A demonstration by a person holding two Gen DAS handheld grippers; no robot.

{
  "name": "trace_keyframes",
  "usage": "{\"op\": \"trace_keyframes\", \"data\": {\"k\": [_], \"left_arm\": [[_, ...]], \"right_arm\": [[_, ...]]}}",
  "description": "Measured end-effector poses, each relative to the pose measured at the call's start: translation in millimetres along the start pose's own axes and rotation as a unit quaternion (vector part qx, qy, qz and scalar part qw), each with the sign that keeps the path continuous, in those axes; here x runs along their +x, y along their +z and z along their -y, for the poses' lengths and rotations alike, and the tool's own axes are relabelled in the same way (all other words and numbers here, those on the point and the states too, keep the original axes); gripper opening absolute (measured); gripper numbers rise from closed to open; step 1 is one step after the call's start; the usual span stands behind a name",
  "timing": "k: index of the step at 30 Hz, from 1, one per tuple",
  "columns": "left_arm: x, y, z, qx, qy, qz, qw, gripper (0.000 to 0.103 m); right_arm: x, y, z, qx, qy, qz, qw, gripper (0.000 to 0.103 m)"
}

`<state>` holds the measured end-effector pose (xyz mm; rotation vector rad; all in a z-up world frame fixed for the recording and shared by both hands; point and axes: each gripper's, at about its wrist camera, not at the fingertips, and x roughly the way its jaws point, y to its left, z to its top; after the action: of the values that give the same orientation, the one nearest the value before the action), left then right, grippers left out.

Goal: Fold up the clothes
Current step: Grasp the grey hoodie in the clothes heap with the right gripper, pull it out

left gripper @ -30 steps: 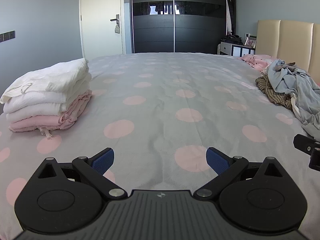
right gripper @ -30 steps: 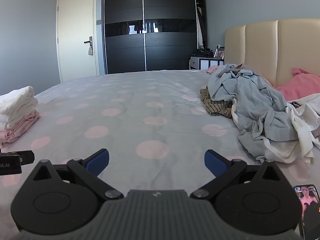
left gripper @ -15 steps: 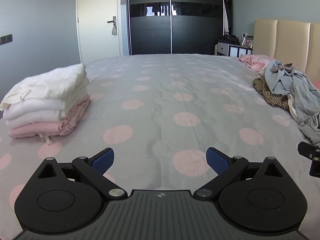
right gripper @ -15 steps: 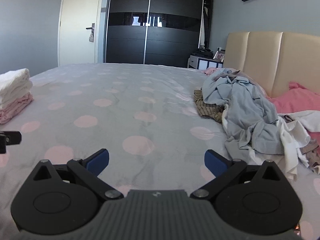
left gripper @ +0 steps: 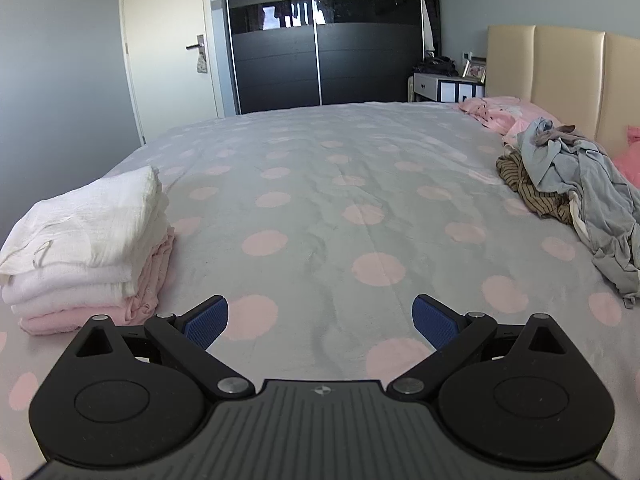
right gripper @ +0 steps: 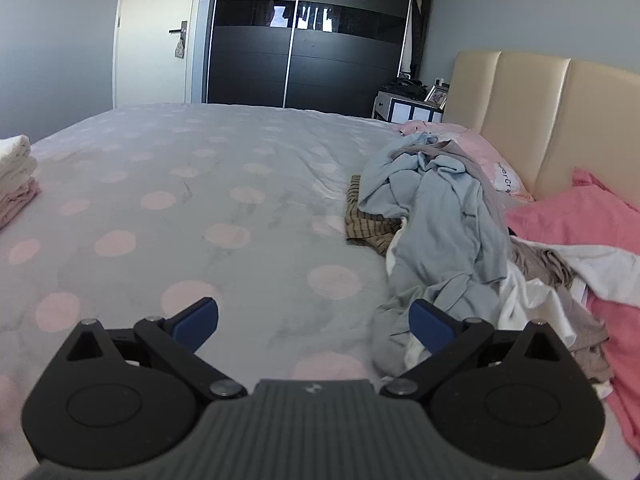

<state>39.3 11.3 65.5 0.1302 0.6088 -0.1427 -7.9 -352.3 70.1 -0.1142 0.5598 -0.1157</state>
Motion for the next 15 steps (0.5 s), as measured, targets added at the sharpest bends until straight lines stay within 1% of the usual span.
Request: {"op": "trace_keyframes", "data": {"k": [5, 6, 7, 8, 9, 11, 13, 15], "left_arm": [[14.9, 6.8, -13.9, 0.012, -0.004, -0.013, 0.9998, 0.101], [18.9, 7.4, -16.1, 0.009, -0.001, -0.012, 0.9999, 0.101], [22.8, 8.0, -18.2, 0.005, 0.001, -0.012, 0.9999, 0.101], [27.0, 8.3, -20.2, 0.000, 0.003, -0.012, 0.9999, 0.101], [31.9, 8.4, -21.7, -0.004, 0.003, -0.013, 0.9999, 0.101], [41.9, 8.4, -22.1, -0.005, 0.002, -0.018, 0.9998, 0.101], [50.4, 7.3, -21.4, -0.003, -0.002, -0.022, 0.9998, 0.101], [59.4, 6.1, -21.0, -0.002, -0.007, -0.023, 0.9997, 0.101]], "right_arm": [[17.4, 15.9, 57.2, 0.025, -0.020, -0.009, 0.999, 0.101], [21.4, 19.0, 65.5, 0.023, -0.025, -0.009, 0.999, 0.101], [26.6, 22.7, 72.5, 0.016, -0.032, -0.010, 0.999, 0.099], [32.2, 26.8, 79.5, 0.008, -0.040, -0.010, 0.999, 0.092], [38.6, 30.3, 85.8, 0.003, -0.045, -0.012, 0.999, 0.089], [52.7, 37.4, 100.4, 0.006, -0.051, -0.018, 0.999, 0.076], [67.4, 44.7, 116.6, 0.016, -0.061, -0.020, 0.998, 0.070], [82.8, 52.5, 132.1, 0.027, -0.073, -0.021, 0.997, 0.059]]}}
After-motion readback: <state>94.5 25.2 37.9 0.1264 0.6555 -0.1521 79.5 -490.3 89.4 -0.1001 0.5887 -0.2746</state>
